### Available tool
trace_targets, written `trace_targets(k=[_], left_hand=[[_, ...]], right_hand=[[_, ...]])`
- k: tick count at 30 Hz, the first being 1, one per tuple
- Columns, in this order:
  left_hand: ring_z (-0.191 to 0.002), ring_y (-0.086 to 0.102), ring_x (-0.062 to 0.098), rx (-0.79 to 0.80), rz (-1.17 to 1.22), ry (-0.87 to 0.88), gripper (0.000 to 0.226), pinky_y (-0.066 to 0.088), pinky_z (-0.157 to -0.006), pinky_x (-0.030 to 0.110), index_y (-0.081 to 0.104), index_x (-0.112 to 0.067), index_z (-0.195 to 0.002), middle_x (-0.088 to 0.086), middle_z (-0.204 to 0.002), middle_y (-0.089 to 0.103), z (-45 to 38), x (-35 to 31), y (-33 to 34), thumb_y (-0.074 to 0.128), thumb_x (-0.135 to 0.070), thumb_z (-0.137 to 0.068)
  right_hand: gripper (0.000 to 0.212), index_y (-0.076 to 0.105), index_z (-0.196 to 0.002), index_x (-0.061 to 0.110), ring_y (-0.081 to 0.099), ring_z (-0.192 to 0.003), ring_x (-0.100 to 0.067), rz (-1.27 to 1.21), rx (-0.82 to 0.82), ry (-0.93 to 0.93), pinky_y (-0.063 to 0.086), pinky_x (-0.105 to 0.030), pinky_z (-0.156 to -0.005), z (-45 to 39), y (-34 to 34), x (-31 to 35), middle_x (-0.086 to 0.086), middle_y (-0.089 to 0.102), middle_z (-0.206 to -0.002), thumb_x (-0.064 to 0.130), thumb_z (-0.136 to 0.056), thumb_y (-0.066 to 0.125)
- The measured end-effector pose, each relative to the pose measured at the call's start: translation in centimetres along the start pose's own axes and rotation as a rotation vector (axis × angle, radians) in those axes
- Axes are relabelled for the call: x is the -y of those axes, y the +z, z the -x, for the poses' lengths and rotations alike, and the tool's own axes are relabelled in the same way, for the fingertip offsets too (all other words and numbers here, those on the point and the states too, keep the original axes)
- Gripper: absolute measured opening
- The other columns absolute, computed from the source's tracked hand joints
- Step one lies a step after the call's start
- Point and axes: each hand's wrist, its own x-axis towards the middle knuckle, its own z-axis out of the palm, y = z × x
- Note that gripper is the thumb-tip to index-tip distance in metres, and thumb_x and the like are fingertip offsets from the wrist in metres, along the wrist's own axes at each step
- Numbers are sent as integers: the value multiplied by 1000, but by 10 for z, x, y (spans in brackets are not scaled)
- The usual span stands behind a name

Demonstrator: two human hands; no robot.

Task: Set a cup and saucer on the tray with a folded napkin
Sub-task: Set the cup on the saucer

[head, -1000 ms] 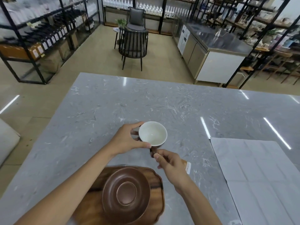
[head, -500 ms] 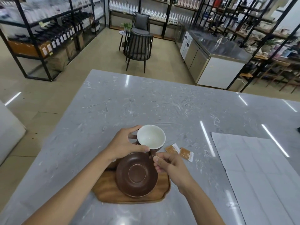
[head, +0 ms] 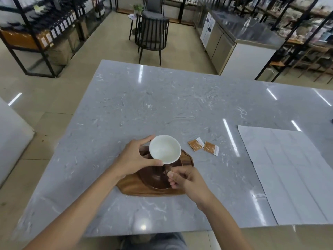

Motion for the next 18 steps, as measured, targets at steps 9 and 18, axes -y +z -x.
trace_targets(k=[9, 18], left_hand=[[-119, 64, 12, 10, -2, -3, 84, 60, -92, 31, 61, -47, -130, -16, -125, 68, 20, 10, 7, 98, -29, -57], [-121, 62, 10, -17, 44, -30, 86, 59, -89, 24, 62, -47, -130, -23, -126, 66, 27, 11, 10, 98, -22, -56]], right_hand=[[17, 79, -104, 3, 66, -76, -10, -24, 8, -14, 58, -24, -76, 16, 7, -23, -4, 72, -81, 13, -99, 66], [15, 82, -98, 15, 68, -78, -12, 0, 18, -6, 59, -28, -79, 16, 9, -32, -1, 75, -82, 19, -99, 67]])
